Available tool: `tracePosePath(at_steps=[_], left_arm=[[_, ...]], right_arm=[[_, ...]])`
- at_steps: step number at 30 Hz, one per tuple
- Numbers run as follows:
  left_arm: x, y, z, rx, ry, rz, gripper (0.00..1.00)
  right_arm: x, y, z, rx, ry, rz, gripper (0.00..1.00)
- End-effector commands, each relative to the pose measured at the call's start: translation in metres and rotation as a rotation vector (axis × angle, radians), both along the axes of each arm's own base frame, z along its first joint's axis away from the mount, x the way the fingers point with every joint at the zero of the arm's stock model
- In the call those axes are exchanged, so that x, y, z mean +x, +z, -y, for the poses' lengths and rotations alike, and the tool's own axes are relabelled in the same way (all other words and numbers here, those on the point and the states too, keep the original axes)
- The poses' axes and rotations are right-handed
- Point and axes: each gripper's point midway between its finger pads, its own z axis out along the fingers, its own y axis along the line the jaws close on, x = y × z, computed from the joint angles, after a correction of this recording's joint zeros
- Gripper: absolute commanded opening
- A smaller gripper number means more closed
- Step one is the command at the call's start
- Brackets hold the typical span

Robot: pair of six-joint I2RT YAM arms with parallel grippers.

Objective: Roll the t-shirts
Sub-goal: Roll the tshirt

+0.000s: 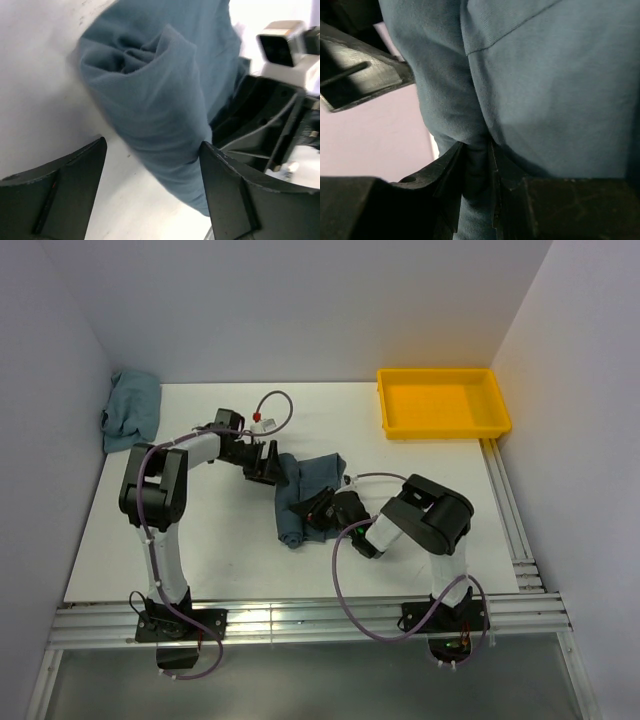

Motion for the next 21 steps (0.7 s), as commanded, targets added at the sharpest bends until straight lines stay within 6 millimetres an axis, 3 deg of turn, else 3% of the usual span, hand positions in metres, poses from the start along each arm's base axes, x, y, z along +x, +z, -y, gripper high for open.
tracePosePath(at_steps=[1, 4, 7, 8, 11, 15, 18, 21], left_arm=[[0.011, 0.000, 0.013, -0.081, 0.015, 0.022, 0.81], [0.018, -0.003, 0.012, -0.055, 0.047, 0.026, 0.69], [0.020, -0.002, 0.013, -0.034, 0.057, 0.013, 0.43], [0.017, -0.002, 0.013, -0.026, 0.057, -0.007, 0.27], [0.015, 0.003, 0.009, 0.030, 0.073, -0.007, 0.07], [0.014, 0.012, 0.000, 0.141, 0.085, 0.034, 0.00], [0.010, 0.017, -0.004, 0.271, 0.072, 0.080, 0.00], [0.007, 0.015, -0.015, 0.364, 0.074, 0.095, 0.00]], right_arm=[[-0.017, -0.030, 0.007, -0.022, 0.026, -0.084, 0.29], [-0.015, -0.031, 0.007, -0.038, 0.029, -0.079, 0.30], [-0.012, -0.030, 0.006, -0.076, 0.037, -0.073, 0.32], [-0.010, -0.029, 0.007, -0.090, 0.027, -0.066, 0.34], [-0.007, -0.027, 0.011, -0.201, 0.018, -0.057, 0.42], [0.005, -0.014, 0.024, -0.501, -0.043, 0.010, 0.52], [0.006, 0.015, 0.015, -0.693, -0.027, 0.052, 0.56], [0.001, 0.031, 0.007, -0.819, -0.003, 0.074, 0.58]])
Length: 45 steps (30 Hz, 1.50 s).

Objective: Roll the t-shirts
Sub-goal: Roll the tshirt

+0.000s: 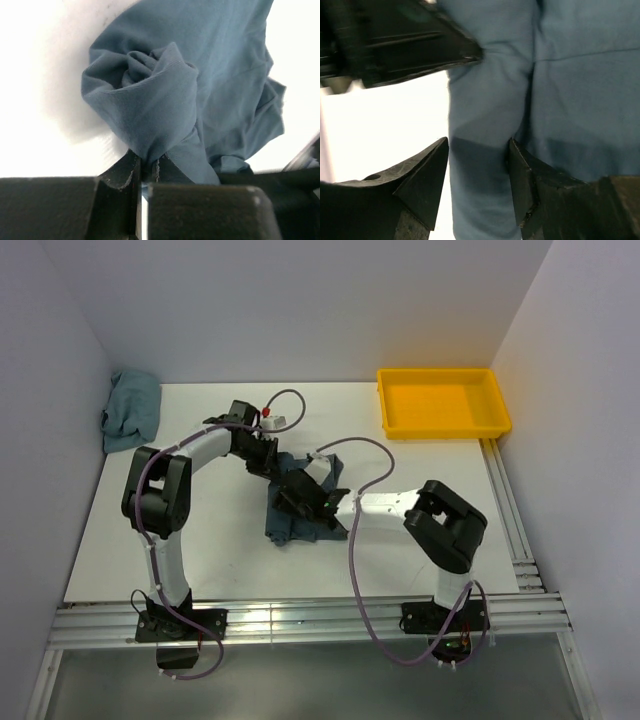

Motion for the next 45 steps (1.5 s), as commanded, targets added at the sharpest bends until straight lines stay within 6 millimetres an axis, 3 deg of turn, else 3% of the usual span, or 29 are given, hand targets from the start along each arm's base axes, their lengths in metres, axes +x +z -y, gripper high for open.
tracePosePath(at_steps=[1, 2, 3, 5, 11, 17, 24, 29, 31, 34, 36, 38, 39, 40, 43, 44, 45], left_arm=[[0.004, 0.016, -0.022, 0.182, 0.000, 0.081, 0.00], [0.003, 0.014, -0.025, 0.199, 0.003, 0.075, 0.00], [0.004, 0.011, -0.030, 0.226, 0.013, 0.074, 0.00], [0.002, 0.009, -0.033, 0.244, 0.016, 0.062, 0.00], [-0.001, 0.008, -0.033, 0.276, 0.013, 0.035, 0.00], [-0.002, 0.011, -0.028, 0.264, 0.001, 0.007, 0.00], [-0.003, 0.007, -0.026, 0.259, -0.004, -0.018, 0.04], [-0.002, 0.009, -0.023, 0.242, -0.017, -0.014, 0.34], [0.000, 0.016, -0.021, 0.213, -0.048, 0.010, 0.53], [0.005, 0.033, -0.016, 0.136, -0.072, 0.041, 0.73], [0.009, 0.046, -0.016, 0.081, -0.080, 0.058, 0.78], [0.010, 0.061, -0.011, 0.000, -0.114, 0.092, 0.85], [0.012, 0.068, -0.016, -0.025, -0.110, 0.104, 0.86], [0.011, 0.073, -0.014, -0.066, -0.129, 0.113, 0.87], [0.012, 0.073, -0.021, -0.124, -0.129, 0.098, 0.89], [0.012, 0.073, -0.021, -0.151, -0.132, 0.093, 0.89], [0.011, 0.068, -0.023, -0.166, -0.132, 0.086, 0.89]], right_arm=[[-0.007, 0.008, 0.035, -0.367, -0.031, 0.036, 0.58], [-0.007, 0.012, 0.034, -0.401, -0.030, 0.044, 0.58], [-0.005, 0.028, 0.022, -0.402, -0.027, 0.072, 0.58], [-0.005, 0.030, 0.023, -0.482, -0.022, 0.090, 0.58], [0.000, 0.044, -0.009, -0.572, 0.014, 0.138, 0.59], [0.003, 0.030, -0.021, -0.629, 0.031, 0.131, 0.59], [-0.001, -0.001, -0.027, -0.660, 0.077, 0.094, 0.59], [-0.008, -0.009, -0.025, -0.612, 0.082, 0.084, 0.50], [-0.008, -0.008, -0.022, -0.566, 0.082, 0.091, 0.46], [-0.008, -0.007, -0.020, -0.482, 0.097, 0.092, 0.42], [-0.012, -0.006, -0.019, -0.391, 0.119, 0.094, 0.41], [-0.016, -0.013, -0.004, -0.328, 0.118, 0.073, 0.40], [-0.016, -0.008, -0.014, -0.236, 0.142, 0.077, 0.39], [-0.010, -0.007, -0.010, -0.174, 0.126, 0.068, 0.39], [-0.015, -0.009, -0.006, 0.002, 0.161, 0.047, 0.38], [-0.015, -0.021, 0.010, 0.031, 0.132, 0.017, 0.38], [-0.014, -0.010, 0.001, 0.126, 0.163, 0.032, 0.38]])
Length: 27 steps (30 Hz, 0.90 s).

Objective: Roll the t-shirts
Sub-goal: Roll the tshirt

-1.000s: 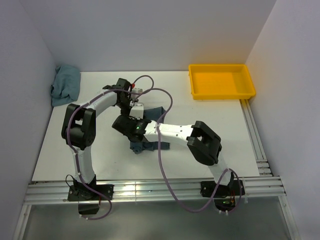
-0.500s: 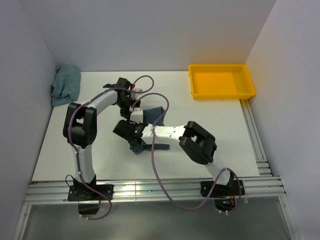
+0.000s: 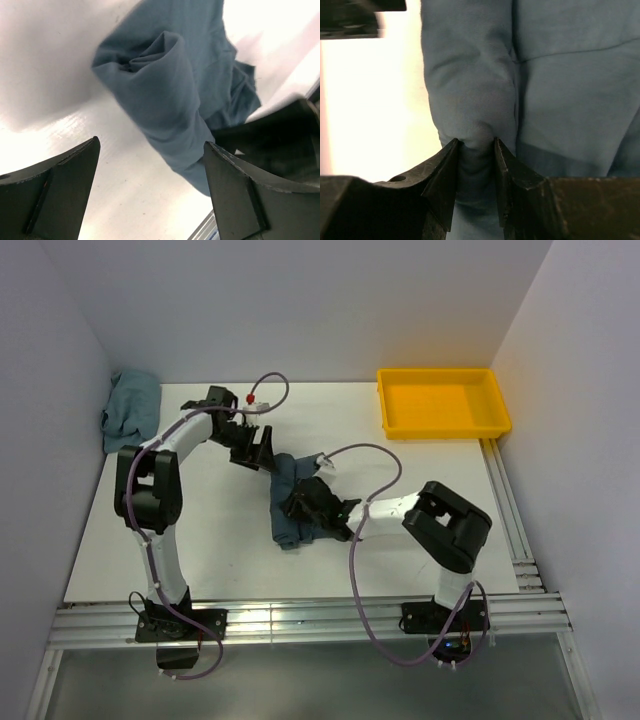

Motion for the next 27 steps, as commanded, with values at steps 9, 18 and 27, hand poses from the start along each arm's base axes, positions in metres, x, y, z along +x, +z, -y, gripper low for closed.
tracePosePath(at_steps=[9, 18, 27], left_arm=[[0.003, -0.006, 0.021, -0.279, -0.050, 0.021, 0.91], [0.009, -0.040, 0.036, -0.164, 0.044, -0.023, 0.82], [0.006, -0.046, 0.025, 0.055, 0.086, -0.015, 0.00]], right_arm=[[-0.005, -0.003, 0.005, 0.511, 0.060, -0.103, 0.37], [-0.010, -0.018, 0.009, 0.579, 0.047, -0.148, 0.36], [-0.004, -0.031, 0.048, 0.018, -0.115, -0.091, 0.59]])
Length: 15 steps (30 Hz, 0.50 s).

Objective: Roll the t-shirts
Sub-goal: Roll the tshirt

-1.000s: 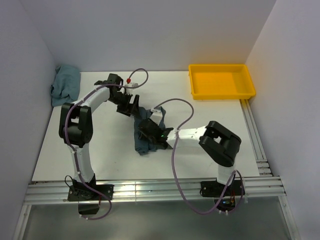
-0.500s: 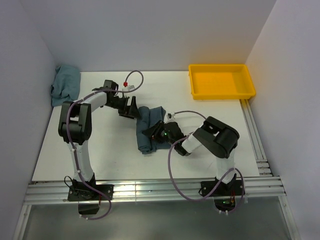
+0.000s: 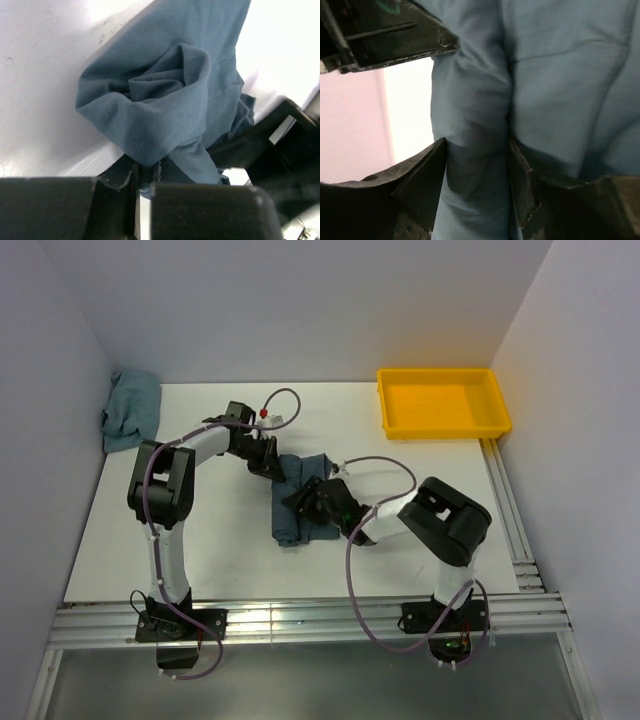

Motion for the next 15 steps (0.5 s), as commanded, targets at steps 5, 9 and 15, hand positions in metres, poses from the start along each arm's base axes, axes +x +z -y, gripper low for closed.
tracePosePath(at_steps=[5, 9, 15], left_arm=[[0.008, 0.005, -0.018, 0.228, 0.037, 0.083, 0.00], [0.004, 0.009, -0.022, 0.268, 0.039, 0.098, 0.00], [-0.002, 0.011, -0.024, 0.299, 0.025, 0.084, 0.00]], right_arm=[[-0.017, 0.016, 0.030, -0.639, -0.090, 0.038, 0.64], [-0.015, 0.049, 0.019, -0.758, -0.099, 0.108, 0.64], [0.000, 0.074, -0.003, -0.973, -0.122, 0.186, 0.63]])
